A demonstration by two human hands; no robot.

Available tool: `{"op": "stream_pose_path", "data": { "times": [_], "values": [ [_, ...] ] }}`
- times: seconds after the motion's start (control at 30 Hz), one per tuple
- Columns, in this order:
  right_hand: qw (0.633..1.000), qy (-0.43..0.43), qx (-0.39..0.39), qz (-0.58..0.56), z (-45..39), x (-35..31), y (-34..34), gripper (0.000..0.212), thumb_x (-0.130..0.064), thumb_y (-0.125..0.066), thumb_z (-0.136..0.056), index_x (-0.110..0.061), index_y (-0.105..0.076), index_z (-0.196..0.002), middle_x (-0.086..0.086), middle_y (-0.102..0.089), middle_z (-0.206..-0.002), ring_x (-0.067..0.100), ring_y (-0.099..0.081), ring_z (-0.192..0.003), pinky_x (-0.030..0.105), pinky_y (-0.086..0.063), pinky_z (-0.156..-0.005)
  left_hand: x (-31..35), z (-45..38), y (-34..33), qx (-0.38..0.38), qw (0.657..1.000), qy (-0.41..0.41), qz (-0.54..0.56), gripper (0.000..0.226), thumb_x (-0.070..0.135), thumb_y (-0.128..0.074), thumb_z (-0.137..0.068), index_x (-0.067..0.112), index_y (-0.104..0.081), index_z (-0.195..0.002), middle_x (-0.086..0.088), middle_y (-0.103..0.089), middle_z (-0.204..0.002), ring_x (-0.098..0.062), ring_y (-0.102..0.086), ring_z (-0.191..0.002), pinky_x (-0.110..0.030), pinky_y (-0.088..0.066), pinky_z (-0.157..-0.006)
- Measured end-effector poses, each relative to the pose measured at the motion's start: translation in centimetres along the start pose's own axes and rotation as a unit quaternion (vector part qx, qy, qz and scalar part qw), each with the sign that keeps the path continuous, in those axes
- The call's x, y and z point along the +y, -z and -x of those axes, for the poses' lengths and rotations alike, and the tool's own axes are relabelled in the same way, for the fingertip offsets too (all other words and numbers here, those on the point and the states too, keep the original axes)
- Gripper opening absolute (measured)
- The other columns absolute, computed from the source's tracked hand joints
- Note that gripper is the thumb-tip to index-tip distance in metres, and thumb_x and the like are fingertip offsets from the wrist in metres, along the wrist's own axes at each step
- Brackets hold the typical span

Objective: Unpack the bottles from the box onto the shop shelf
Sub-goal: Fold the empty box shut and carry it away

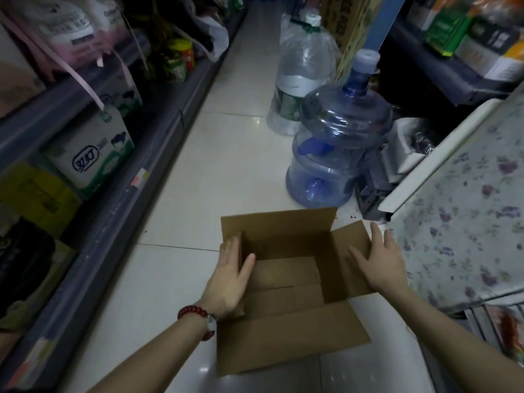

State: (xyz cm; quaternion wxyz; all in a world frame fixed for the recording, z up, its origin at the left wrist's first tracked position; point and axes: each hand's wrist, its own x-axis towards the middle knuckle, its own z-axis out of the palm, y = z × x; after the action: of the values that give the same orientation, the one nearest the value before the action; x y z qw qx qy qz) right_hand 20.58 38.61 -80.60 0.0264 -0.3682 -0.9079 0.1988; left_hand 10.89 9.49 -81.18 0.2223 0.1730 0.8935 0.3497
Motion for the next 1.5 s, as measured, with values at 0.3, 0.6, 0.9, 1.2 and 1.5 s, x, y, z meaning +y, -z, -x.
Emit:
{"op": "stream_pose_path", "data": {
  "times": [0.3, 0.6, 0.9, 1.2, 1.5],
  "values": [
    [0.989, 0.132, 0.028, -0.060, 2.4, -3.6, -2.2, 0.069, -0.052, -0.050, -0.090, -0.024, -0.024, -0.148, 0.001, -0.044, -0.146, 0.020, -0.049, -0.127, 0.037, -0.046, -0.098, -0.8, -2.5, -4.7, -0.020, 0.987, 0.065, -0.145, 0.067, 0.056, -0.014, -0.096, 0.021, 0.002, -0.152, -0.003, 0.007, -0.161, -0.024, 0.007, -0.148, -0.042, -0.004, -0.119],
    [0.974, 0.176, -0.136, -0.052, 4.5, -4.6, -8.0, 0.053, -0.049, -0.029, -0.099, -0.028, -0.028, -0.147, -0.003, -0.044, -0.147, 0.014, -0.044, -0.131, 0.039, -0.034, -0.111, -1.0, -3.2, -2.3, 0.045, 0.984, -0.008, -0.172, 0.041, 0.020, -0.040, -0.098, 0.024, -0.042, -0.139, -0.002, -0.041, -0.147, -0.025, -0.048, -0.126, -0.037, -0.047, -0.101],
    [0.970, 0.186, -0.131, -0.085, 3.7, -4.1, -7.4, 0.050, -0.048, -0.032, -0.098, -0.031, -0.033, -0.145, -0.005, -0.049, -0.142, 0.012, -0.048, -0.126, 0.029, -0.038, -0.105, -1.4, -6.0, 1.7, 0.160, 0.968, -0.056, -0.185, 0.093, 0.030, -0.074, -0.078, 0.028, -0.015, -0.149, -0.004, -0.011, -0.158, -0.029, -0.011, -0.146, -0.046, -0.025, -0.114],
    [0.955, 0.147, -0.095, -0.239, 4.2, -3.5, -7.3, 0.042, -0.043, -0.037, -0.098, -0.028, -0.044, -0.137, -0.014, -0.055, -0.124, 0.005, -0.053, -0.114, 0.014, -0.039, -0.090, -2.0, -5.1, 0.7, 0.156, 0.964, -0.126, -0.177, 0.072, 0.033, -0.060, -0.088, 0.020, -0.024, -0.149, -0.002, -0.031, -0.152, -0.023, -0.018, -0.145, -0.036, -0.015, -0.117],
    [0.958, 0.146, -0.035, -0.244, 5.4, -2.6, -6.7, 0.043, -0.035, -0.043, -0.098, -0.021, -0.044, -0.138, -0.001, -0.055, -0.134, 0.013, -0.052, -0.119, 0.028, -0.041, -0.100, -4.1, -1.8, -0.7, 0.191, 0.951, -0.188, -0.155, 0.046, 0.026, -0.058, -0.091, 0.017, -0.049, -0.135, -0.004, -0.057, -0.130, -0.023, -0.049, -0.122, -0.037, -0.038, -0.105]
  ]
}}
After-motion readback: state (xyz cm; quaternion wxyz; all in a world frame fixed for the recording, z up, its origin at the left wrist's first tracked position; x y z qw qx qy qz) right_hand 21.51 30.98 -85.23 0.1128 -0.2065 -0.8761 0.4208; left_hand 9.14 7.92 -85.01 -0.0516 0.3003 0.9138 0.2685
